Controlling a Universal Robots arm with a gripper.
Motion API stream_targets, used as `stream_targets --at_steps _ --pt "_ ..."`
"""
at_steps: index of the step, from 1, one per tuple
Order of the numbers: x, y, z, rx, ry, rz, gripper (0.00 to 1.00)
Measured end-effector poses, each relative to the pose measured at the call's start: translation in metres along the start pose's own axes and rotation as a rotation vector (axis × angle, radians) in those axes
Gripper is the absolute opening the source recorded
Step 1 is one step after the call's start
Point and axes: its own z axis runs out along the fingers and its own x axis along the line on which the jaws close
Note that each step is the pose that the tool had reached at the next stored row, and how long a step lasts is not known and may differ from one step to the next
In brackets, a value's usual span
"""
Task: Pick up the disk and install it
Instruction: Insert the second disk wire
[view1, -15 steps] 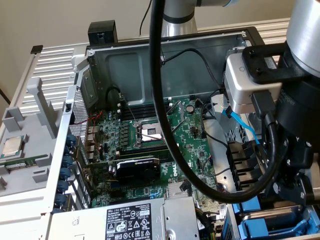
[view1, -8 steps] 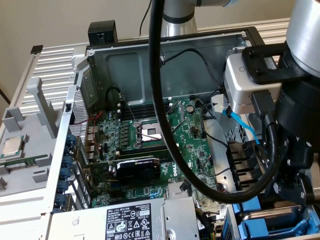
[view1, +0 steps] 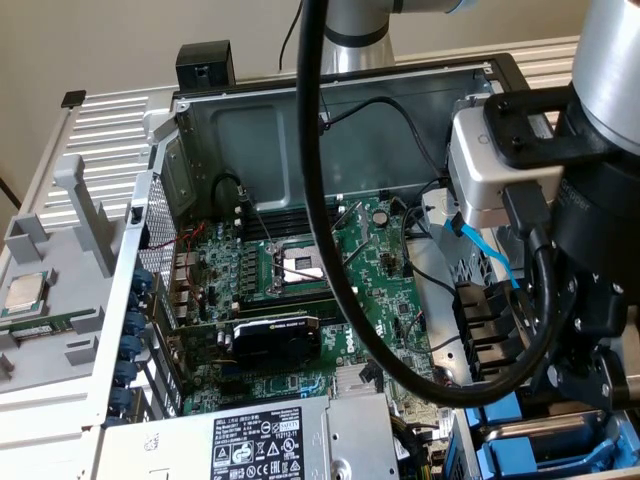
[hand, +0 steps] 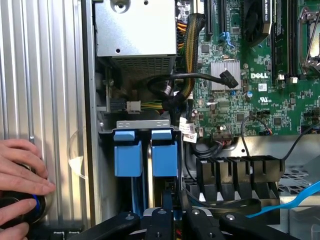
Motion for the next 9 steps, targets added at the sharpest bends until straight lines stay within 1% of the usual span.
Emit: stream_targets --at_steps 9 --pt "0.0005 0.0001 0.0000 0.0024 -0.0002 0.000 0.16"
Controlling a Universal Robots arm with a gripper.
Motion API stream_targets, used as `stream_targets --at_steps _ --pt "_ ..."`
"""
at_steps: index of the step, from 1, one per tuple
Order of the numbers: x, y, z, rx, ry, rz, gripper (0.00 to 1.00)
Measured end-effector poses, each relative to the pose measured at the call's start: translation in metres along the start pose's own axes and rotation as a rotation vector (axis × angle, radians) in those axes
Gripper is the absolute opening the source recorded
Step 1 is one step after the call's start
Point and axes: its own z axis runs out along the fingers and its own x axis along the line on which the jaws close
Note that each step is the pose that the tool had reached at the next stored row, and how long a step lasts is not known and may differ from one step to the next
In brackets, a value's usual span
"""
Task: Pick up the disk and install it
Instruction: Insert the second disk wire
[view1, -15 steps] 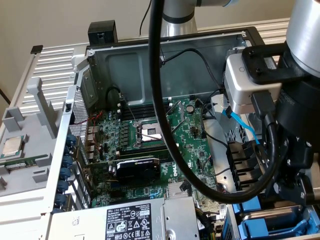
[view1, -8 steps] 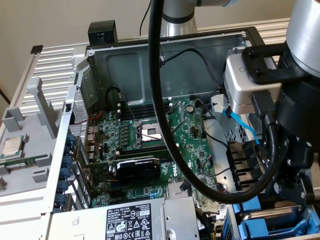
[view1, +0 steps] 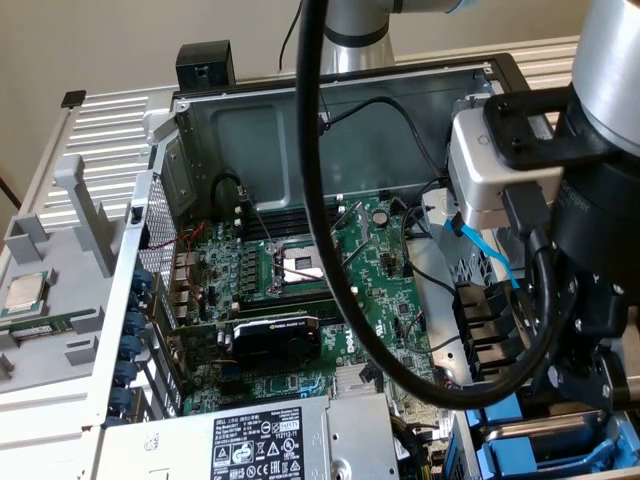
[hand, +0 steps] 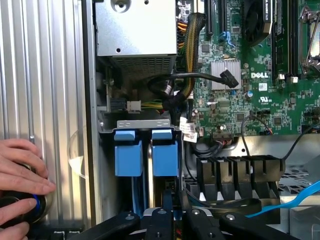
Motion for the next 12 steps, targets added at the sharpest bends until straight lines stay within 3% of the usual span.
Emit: stream_targets --at_steps 12 --pt "0.0005 0.0017 -0.0011 0.0060 -0.0003 0.000 0.16"
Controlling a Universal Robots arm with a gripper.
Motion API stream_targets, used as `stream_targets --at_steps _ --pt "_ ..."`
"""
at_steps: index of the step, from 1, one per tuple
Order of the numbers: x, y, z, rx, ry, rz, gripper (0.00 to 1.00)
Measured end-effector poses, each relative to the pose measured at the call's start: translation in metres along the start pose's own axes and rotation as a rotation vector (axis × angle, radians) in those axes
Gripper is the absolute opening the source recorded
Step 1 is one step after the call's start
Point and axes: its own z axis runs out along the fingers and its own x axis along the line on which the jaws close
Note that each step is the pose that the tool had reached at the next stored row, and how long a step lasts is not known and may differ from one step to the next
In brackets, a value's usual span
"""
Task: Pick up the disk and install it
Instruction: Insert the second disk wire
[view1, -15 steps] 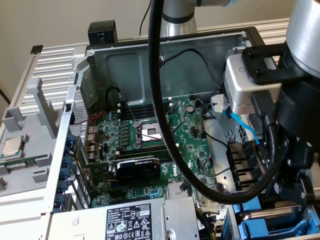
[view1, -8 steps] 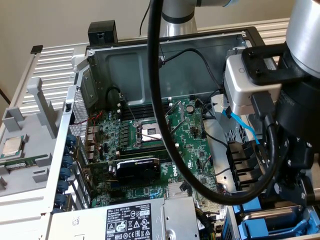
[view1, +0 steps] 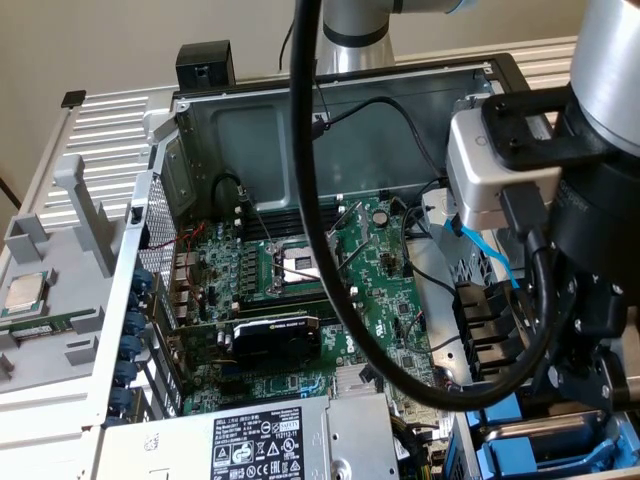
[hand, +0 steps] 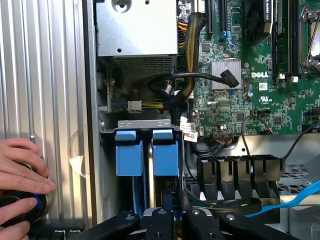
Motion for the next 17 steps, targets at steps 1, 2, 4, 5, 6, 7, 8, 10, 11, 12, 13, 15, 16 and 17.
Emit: stream_targets --at_steps 1,2,4,5,6,7,8,10,11,12,13,15,16,17 --pt "0.0000 0.0002 0.0000 0.0005 -0.0001 0.000 0.16" --pt "0.0000 0.0006 -0.0001 0.0012 -0.0001 0.000 0.16" --pt "0.0001 0.0010 -0.0002 0.0019 0.0000 0.000 0.16" --pt "0.0001 0.0011 -0.0002 0.0020 -0.0001 0.000 0.16" --pt "0.0001 0.0013 -0.0002 0.0021 -0.0001 0.000 0.16" --pt "0.0001 0.0014 -0.0002 0.0022 -0.0001 -0.001 0.16" --pt "0.0001 0.0016 -0.0002 0.0024 0.0000 -0.001 0.16" --pt "0.0001 0.0017 -0.0003 0.0028 0.0000 -0.001 0.16" --pt "0.0001 0.0018 -0.0002 0.0033 -0.0001 -0.002 0.16" --pt "0.0001 0.0018 -0.0003 0.0039 -0.0001 -0.002 0.16" --pt "0.0001 0.0018 -0.0003 0.0049 -0.0002 -0.003 0.16" --pt "0.0001 0.0021 -0.0002 0.0077 -0.0005 -0.005 0.16" --pt "0.0001 0.0023 -0.0002 0.0088 -0.0005 -0.006 0.16" --pt "0.0001 0.0024 -0.0002 0.0094 -0.0006 -0.006 0.16"
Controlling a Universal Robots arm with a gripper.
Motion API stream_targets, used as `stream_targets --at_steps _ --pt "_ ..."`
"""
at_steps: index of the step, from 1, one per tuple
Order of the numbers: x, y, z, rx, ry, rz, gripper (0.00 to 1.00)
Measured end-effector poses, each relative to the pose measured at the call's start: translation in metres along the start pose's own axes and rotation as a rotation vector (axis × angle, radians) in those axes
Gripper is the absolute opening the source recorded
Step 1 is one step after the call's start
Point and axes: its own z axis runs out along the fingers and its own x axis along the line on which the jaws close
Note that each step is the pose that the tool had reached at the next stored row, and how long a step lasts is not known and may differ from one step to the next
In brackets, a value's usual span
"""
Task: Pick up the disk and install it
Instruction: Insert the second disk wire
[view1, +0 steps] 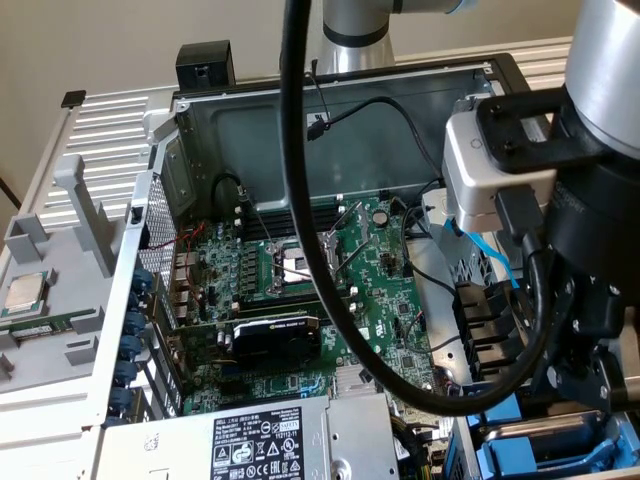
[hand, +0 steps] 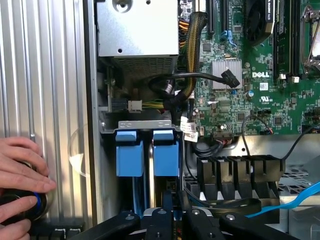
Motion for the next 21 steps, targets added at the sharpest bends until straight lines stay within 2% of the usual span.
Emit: stream_targets --at_steps 14,21 --pt "0.0001 0.0009 0.0000 0.0035 -0.0007 -0.010 0.16" --pt "0.0001 0.0009 0.0004 0.0092 -0.0010 -0.014 0.16"
